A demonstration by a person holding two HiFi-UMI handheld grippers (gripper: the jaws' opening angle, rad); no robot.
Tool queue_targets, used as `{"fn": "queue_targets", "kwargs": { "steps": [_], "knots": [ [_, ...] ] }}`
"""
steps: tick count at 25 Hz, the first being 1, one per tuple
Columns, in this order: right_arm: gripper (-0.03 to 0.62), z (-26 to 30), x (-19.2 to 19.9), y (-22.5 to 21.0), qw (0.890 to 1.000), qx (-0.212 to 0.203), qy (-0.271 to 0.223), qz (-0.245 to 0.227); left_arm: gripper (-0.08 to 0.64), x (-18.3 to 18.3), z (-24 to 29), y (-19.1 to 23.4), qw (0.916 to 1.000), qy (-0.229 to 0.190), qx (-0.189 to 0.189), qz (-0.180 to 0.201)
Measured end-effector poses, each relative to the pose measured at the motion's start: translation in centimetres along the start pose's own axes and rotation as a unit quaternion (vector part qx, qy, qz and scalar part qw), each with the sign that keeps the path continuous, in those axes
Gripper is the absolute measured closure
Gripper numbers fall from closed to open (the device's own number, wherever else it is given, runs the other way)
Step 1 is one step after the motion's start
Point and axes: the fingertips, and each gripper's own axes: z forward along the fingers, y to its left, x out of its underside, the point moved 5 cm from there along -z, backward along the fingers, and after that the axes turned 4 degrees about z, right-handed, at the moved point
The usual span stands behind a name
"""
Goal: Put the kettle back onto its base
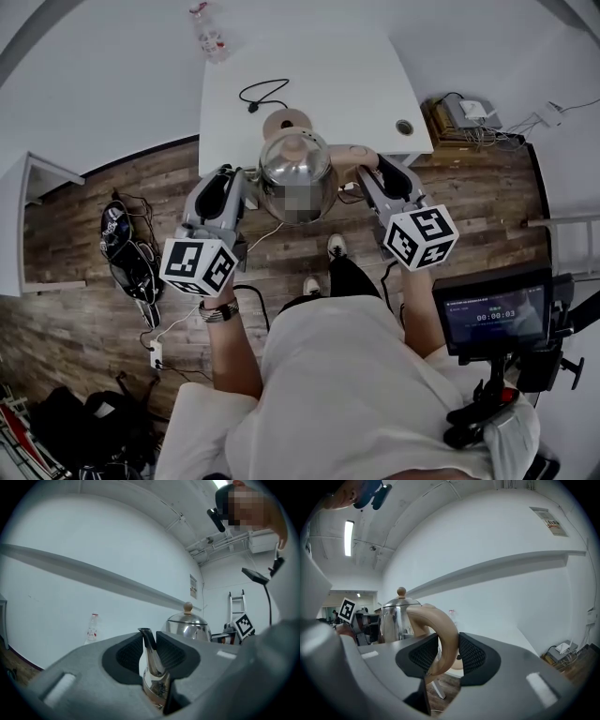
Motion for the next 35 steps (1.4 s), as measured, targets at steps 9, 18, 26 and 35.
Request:
{"fn": "queue_targets", "kwargs": {
  "steps": [9,18,26,35],
  "knots": [
    [0.454,-0.8,0.6,-0.9,1.0,0.019,0.008,0.001,0.468,0.9,1.0,-0.6,0.9998,0.009,0.016,-0.009],
    [0.454,-0.6,0.2,-1.0,1.0,0.011,0.001,-0.004,0.468,0.4,0.9,-0.7,0.9999,0.001,0.01,-0.003],
    [0.454,0.2,-0.5,-0.4,1.0,-0.01,-0.002,-0.009,0.468,-0.2,-0.2,-0.4,1.0,-0.005,-0.006,0.001],
    [0.454,1.4,-0.9,1.1,0.999,-0.036,0.002,-0.018,0.468,-0.6,-2.1,0.4,0.9994,-0.009,-0.033,0.001]
  ]
}}
